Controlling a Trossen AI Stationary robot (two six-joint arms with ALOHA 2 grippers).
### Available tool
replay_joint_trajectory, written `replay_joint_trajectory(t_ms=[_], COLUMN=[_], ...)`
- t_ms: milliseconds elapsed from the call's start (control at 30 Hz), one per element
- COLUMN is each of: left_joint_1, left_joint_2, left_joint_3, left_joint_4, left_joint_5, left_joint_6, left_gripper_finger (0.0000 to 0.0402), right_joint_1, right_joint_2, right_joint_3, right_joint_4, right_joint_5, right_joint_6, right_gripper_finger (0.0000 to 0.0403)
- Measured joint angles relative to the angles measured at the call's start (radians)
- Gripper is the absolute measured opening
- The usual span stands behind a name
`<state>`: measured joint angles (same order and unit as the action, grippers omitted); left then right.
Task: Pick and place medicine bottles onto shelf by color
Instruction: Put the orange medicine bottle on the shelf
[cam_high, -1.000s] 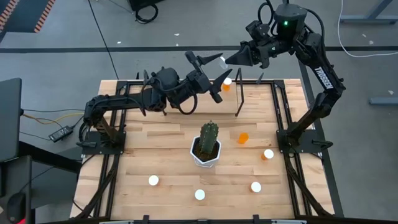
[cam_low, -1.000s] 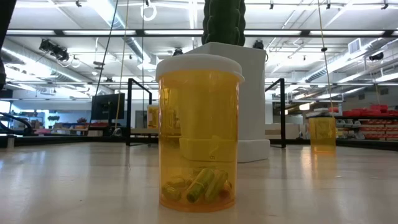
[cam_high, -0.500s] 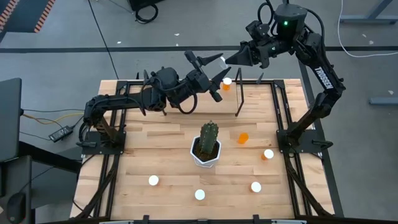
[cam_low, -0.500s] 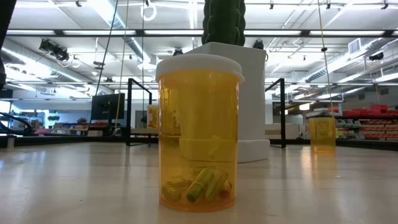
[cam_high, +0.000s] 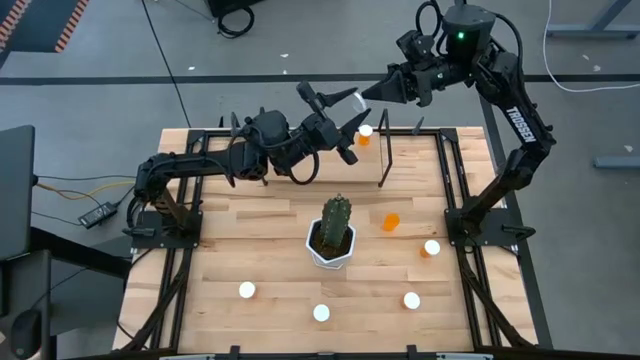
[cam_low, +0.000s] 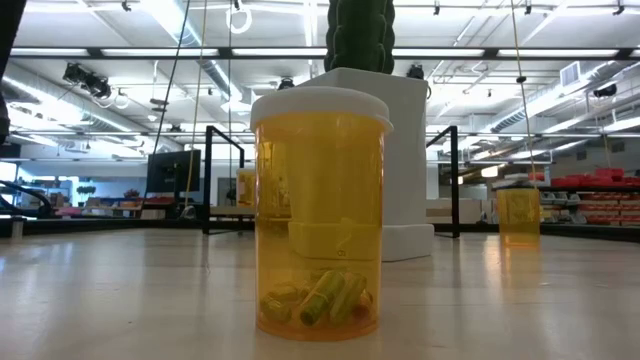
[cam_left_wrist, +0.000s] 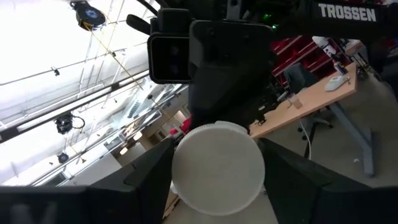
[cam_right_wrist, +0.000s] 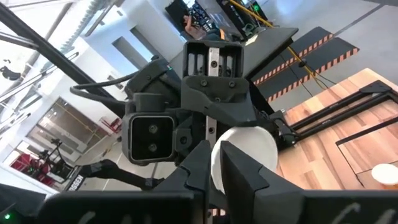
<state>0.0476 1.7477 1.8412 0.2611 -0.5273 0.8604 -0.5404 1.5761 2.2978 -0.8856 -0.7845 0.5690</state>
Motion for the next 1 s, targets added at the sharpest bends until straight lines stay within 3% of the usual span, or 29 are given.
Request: replay_joint_trajectory(t_ms=[200,400,600,800,1000], left_joint_1=[0.000,0.001,-0.007,-0.024,-0.026], left_joint_2=[0.000,0.000,0.000,0.000,0.000], left_joint_3=[0.000,0.000,0.000,0.000,0.000], left_joint_4=[-0.058,-0.185,-0.323,-0.408,-0.432], left_joint_5=[-0.022,-0.146,-0.214,-0.213,-0.213], left_joint_6=[0.000,-0.003,-0.040,-0.137,-0.184], left_gripper_finger=[0.0223,0.0226,0.0228,0.0221,0.0231], right_joint_1=[-0.036,-0.038,0.005,0.051,0.126], right_joint_2=[-0.001,-0.001,0.002,0.000,0.013], right_joint_3=[0.022,0.032,-0.005,-0.008,-0.008], right_joint_4=[-0.003,-0.083,-0.330,-0.315,-0.317], right_joint_5=[0.001,0.004,0.196,0.270,0.412], right_joint_6=[0.010,-0.069,-0.228,-0.256,-0.278], right_gripper_finger=[0.0061,0.0090,0.0133,0.0166,0.0170])
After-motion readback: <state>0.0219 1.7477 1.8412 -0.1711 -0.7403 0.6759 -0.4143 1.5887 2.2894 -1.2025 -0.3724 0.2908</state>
